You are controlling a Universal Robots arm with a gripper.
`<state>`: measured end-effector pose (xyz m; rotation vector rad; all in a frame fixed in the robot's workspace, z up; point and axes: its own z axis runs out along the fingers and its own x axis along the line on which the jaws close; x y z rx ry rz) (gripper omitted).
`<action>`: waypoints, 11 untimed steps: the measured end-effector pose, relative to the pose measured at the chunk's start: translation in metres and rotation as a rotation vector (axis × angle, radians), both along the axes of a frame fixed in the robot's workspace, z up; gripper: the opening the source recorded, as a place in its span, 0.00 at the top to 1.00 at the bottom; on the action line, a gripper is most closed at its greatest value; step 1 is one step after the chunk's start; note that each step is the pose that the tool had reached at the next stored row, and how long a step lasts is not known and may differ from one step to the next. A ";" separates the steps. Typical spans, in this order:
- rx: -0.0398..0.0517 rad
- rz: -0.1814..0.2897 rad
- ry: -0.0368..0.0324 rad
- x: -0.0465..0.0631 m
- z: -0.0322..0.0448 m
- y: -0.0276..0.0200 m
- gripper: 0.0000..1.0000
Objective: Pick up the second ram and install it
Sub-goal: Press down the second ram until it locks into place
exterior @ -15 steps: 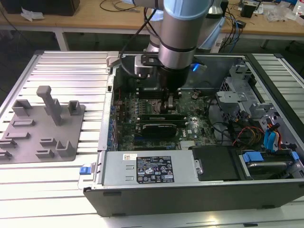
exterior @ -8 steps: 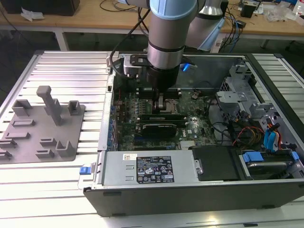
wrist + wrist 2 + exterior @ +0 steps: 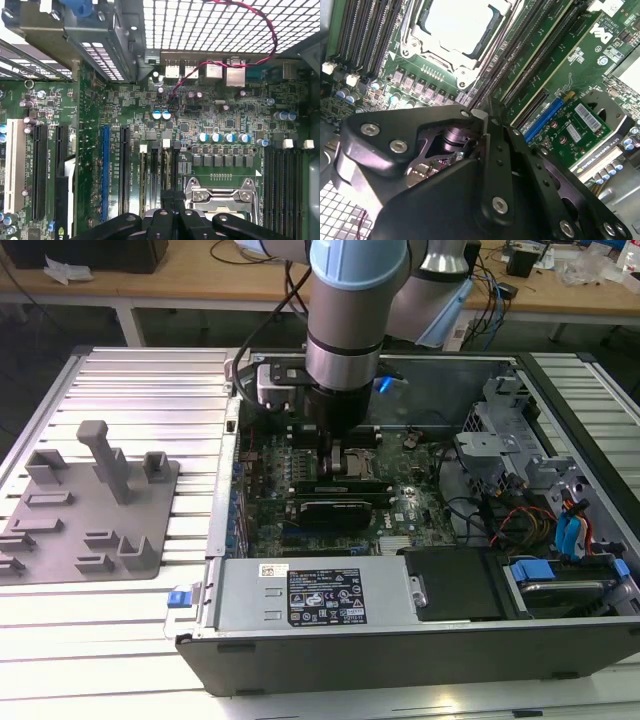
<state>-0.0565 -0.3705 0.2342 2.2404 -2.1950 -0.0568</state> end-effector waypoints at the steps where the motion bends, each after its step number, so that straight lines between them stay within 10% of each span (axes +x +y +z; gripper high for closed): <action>1: 0.0000 0.000 0.0000 0.000 -0.0001 0.0000 0.92; 11: 0.0001 0.000 -0.0001 0.000 -0.0053 0.0000 0.92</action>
